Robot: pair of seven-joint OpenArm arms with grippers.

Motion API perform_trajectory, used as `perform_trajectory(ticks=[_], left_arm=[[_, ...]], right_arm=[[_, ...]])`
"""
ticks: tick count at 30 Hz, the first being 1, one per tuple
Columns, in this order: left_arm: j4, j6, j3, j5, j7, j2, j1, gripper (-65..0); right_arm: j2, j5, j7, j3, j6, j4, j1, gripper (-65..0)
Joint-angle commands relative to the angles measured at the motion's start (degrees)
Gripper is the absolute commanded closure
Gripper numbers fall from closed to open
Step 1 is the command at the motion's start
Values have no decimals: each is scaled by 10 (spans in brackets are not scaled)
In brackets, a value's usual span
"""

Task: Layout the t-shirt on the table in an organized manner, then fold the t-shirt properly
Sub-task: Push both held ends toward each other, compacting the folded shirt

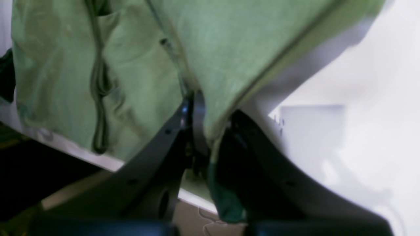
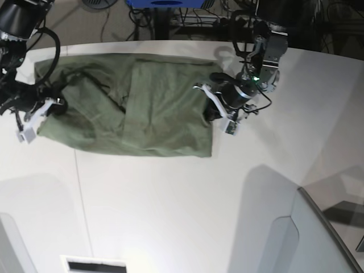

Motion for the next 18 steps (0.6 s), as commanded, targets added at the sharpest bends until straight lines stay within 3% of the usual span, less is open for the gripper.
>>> perform_trajectory(ticks=[1, 6, 18], left_arm=[[-4, -5, 11, 18, 47, 9, 7, 0], [-4, -5, 14, 19, 47, 30, 4, 0], [0, -5, 15, 20, 48, 35, -13, 0]], right_arm=[[4, 17, 2, -15, -4, 27, 7, -14], [-15, 20, 2, -77, -105, 106, -18, -14], [-58, 21, 3, -212, -243, 199, -34, -14]])
